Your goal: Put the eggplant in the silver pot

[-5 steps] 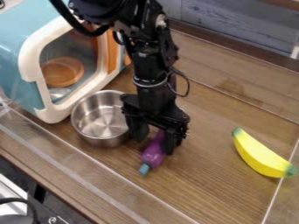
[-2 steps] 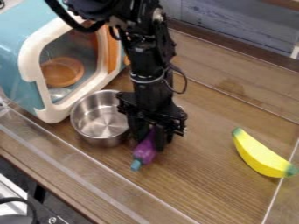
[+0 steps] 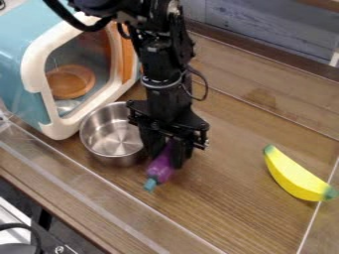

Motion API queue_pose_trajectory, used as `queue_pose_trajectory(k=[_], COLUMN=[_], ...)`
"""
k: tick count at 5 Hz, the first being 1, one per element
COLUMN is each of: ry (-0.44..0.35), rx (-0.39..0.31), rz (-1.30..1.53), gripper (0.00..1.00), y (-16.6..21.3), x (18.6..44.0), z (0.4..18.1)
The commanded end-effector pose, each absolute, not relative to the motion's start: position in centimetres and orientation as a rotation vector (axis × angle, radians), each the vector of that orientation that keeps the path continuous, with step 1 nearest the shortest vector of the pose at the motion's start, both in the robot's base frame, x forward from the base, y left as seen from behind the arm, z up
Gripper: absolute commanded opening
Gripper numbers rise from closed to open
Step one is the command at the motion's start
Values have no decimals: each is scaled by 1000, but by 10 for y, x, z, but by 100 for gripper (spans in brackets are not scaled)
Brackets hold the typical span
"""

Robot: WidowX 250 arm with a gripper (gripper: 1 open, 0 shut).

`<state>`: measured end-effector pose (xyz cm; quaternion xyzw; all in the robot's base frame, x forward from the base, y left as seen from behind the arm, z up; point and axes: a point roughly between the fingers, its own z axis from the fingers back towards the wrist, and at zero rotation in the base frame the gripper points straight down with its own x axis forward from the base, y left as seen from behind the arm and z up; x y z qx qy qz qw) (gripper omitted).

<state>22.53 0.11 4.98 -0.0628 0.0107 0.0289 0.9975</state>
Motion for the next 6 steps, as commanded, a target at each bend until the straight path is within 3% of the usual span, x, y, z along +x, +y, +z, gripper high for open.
queue_pose_trajectory(k=[1, 6], ry=[-43, -50], rx=[-121, -116], rz=[75, 128], gripper=[0, 0], y=[6, 19], x=[234, 230], z=[68, 81])
